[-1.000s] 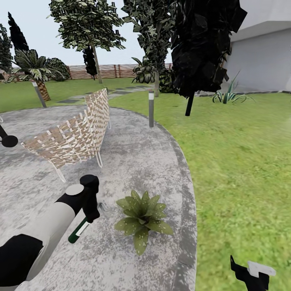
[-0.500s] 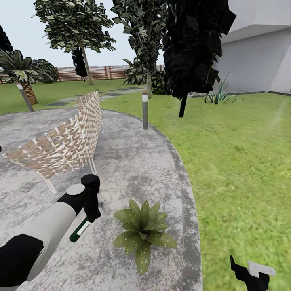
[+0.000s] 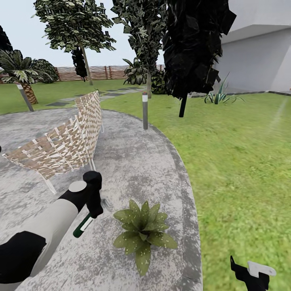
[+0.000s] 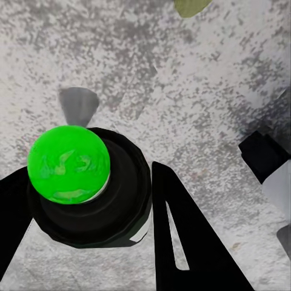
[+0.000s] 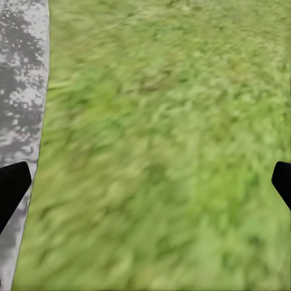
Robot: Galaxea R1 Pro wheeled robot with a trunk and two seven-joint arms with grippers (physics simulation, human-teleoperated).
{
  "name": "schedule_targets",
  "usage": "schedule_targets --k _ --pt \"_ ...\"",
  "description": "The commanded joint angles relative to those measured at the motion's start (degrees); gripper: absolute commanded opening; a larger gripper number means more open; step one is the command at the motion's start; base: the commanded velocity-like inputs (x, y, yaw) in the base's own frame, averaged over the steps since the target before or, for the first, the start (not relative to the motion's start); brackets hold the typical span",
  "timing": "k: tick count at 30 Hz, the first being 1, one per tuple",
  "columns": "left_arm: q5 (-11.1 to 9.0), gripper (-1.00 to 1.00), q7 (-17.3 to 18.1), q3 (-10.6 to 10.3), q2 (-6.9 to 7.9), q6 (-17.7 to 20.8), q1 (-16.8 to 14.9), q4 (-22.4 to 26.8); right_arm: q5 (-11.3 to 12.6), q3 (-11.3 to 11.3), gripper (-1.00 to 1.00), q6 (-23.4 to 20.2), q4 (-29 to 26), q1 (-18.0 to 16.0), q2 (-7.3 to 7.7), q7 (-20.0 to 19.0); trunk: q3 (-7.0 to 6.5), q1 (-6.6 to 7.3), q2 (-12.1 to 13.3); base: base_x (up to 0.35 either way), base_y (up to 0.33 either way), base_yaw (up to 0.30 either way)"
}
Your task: Pick up the pesticide atomizer in the garden and spray insectifuge to fully cover both potted plants in the garden.
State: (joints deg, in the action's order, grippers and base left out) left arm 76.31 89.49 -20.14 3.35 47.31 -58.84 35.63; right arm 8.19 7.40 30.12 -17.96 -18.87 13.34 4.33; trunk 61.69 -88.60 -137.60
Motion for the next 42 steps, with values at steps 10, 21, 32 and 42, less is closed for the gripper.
schedule_targets --k 10,21,32,42 --pt "0.33 -1.0 0.51 -0.59 -0.19 0.57 -0.31 0.18 0.51 -0.19 1.0 0.21 -0.03 -0.02 0.02 -0.02 0.05 0.0 -0.02 0.153 0.061 -0.001" --pt "-0.33 -1.0 -3.61 -0.16 1.17 0.33 1.99 -0.78 0.51 -0.19 1.0 0.21 -0.05 -0.01 0.06 -0.02 -0.06 0.0 -0.02 0.001 0.0 -0.111" --pt "-0.46 -1.0 -4.38 0.36 0.66 0.58 3.2 0.03 0.51 -0.19 1.0 0.21 -0.06 -0.03 0.03 -0.02 -0.06 0.0 -0.02 0.073 0.107 -0.001" --pt "-0.47 -1.0 -10.36 9.44 1.26 -0.09 6.5 -0.1 0.51 -0.19 1.0 0.21 0.03 0.01 0.02 -0.02 -0.06 0.0 -0.02 0.003 0.004 0.0"
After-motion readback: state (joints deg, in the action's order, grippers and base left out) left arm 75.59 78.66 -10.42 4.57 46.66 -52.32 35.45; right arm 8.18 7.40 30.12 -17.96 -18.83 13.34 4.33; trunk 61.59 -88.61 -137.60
